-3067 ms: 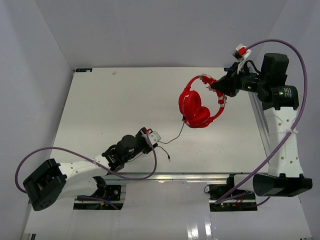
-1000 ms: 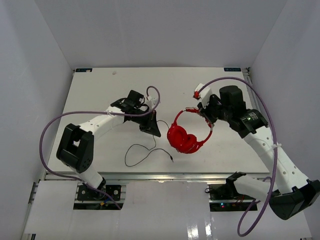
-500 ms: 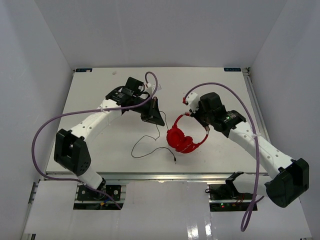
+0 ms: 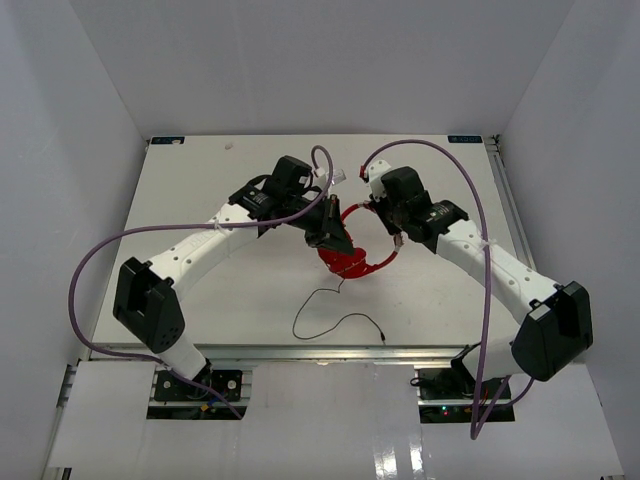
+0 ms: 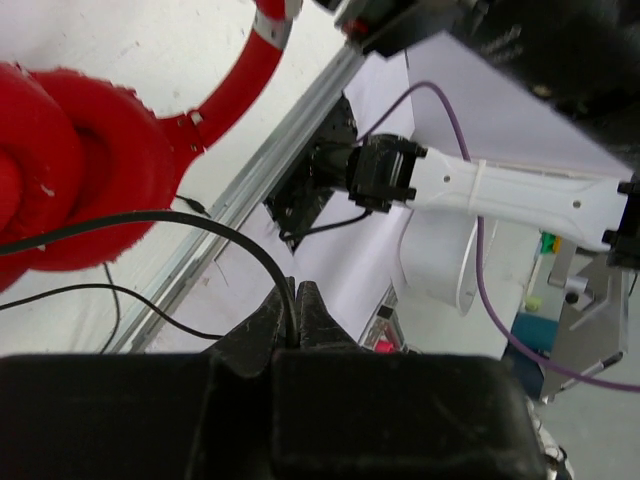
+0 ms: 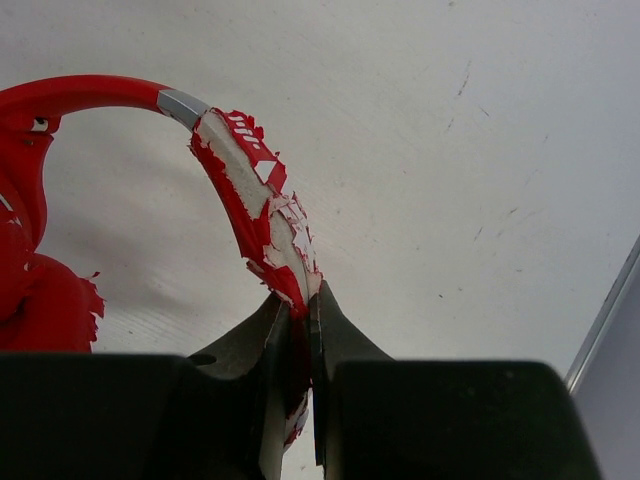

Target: Wrap the headphones

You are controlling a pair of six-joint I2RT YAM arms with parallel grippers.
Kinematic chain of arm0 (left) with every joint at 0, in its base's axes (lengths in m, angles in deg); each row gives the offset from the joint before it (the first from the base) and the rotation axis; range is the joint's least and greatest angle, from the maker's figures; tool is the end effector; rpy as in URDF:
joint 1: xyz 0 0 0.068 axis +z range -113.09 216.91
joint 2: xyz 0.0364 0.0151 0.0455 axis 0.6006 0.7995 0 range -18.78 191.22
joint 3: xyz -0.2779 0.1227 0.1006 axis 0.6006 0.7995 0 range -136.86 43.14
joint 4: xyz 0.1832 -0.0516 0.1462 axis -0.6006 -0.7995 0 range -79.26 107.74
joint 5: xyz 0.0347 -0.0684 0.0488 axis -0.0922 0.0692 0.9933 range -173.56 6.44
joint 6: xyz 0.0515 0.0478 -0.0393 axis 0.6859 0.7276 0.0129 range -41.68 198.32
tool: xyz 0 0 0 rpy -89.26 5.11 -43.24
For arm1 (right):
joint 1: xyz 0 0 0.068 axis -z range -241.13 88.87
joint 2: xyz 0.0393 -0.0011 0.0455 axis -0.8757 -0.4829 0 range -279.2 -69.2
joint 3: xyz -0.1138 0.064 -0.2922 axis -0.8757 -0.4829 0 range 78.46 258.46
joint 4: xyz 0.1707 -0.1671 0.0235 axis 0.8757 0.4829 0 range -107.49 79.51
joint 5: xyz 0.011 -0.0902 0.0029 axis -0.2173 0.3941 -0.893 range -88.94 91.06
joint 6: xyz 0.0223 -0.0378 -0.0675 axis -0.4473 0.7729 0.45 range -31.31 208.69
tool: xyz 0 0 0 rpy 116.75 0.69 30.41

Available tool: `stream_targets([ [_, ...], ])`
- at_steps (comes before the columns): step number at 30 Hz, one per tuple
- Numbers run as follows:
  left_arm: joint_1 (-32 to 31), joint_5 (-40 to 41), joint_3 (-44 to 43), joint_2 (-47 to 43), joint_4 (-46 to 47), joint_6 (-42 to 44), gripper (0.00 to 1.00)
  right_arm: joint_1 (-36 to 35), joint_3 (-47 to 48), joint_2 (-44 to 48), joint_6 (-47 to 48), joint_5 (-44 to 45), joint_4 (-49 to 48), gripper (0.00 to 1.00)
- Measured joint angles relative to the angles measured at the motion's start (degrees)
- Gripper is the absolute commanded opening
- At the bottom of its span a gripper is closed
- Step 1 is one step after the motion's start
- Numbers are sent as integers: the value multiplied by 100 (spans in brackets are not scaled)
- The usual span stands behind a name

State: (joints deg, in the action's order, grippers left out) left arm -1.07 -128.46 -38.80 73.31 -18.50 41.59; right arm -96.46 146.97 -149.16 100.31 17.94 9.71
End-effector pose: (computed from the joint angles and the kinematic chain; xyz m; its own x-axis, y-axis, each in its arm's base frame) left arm 0.2421 -0.2514 0.3565 -0.9475 0.2025 -0.2473 0.3158 0.4739 -0.8220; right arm 0.2603 0.1597 0.3483 -0.4249 -0.5374 -0.7284 -0.4634 0.8204 -0.3349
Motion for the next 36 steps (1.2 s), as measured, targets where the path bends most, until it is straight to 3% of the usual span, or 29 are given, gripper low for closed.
stream_targets([
  [6, 279, 379, 4, -34, 154, -218, 0, 63, -17, 217, 211, -419, 24, 8],
  [12, 1072, 512, 270, -238, 246, -412, 0, 281, -214, 1281, 742, -1144, 25, 8],
  [15, 1100, 463, 216, -211, 333, -552, 0, 285, -242, 1457, 843, -1528, -18, 8],
  [22, 1010, -8, -359, 162, 576, -878, 0, 262, -475, 1047, 773, -1779, -27, 8],
  [36, 852, -587, -81, -34, 675, -1010, 6, 269, -212, 364, 114, -1164, -195, 8],
])
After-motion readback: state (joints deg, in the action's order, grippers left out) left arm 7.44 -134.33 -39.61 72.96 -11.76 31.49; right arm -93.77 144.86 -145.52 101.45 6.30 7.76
